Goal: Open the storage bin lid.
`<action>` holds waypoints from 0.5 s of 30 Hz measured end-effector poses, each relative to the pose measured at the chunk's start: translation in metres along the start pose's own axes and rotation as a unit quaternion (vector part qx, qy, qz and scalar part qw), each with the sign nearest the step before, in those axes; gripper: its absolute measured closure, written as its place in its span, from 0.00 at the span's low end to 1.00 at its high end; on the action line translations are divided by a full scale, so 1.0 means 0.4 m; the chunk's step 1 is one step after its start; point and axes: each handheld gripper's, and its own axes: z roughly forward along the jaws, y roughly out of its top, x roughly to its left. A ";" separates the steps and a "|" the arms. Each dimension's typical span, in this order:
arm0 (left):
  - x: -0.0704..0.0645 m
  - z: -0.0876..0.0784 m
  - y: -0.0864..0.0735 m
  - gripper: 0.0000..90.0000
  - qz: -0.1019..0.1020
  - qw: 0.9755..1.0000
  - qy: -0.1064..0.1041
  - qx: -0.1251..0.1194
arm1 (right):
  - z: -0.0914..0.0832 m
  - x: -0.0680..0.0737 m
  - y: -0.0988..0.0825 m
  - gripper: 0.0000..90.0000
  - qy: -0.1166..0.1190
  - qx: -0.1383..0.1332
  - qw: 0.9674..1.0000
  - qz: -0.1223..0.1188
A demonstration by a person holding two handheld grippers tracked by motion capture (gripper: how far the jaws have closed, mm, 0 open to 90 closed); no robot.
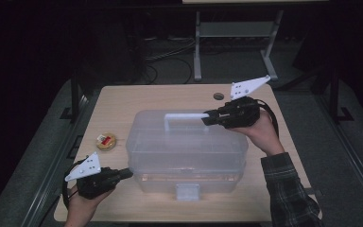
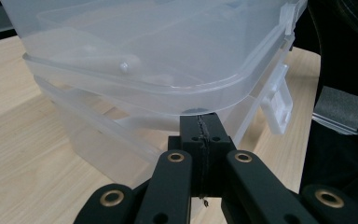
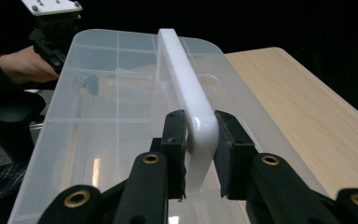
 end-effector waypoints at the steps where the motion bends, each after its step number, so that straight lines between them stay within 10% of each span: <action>1: 0.000 0.000 0.001 1.00 0.000 1.000 0.000 0.000 | 0.001 0.001 0.000 0.82 -0.004 -0.001 1.000 -0.002; 15: 0.006 -0.007 0.017 1.00 0.005 1.000 -0.002 -0.015 | -0.040 0.015 0.006 0.65 -0.028 -0.025 0.999 0.003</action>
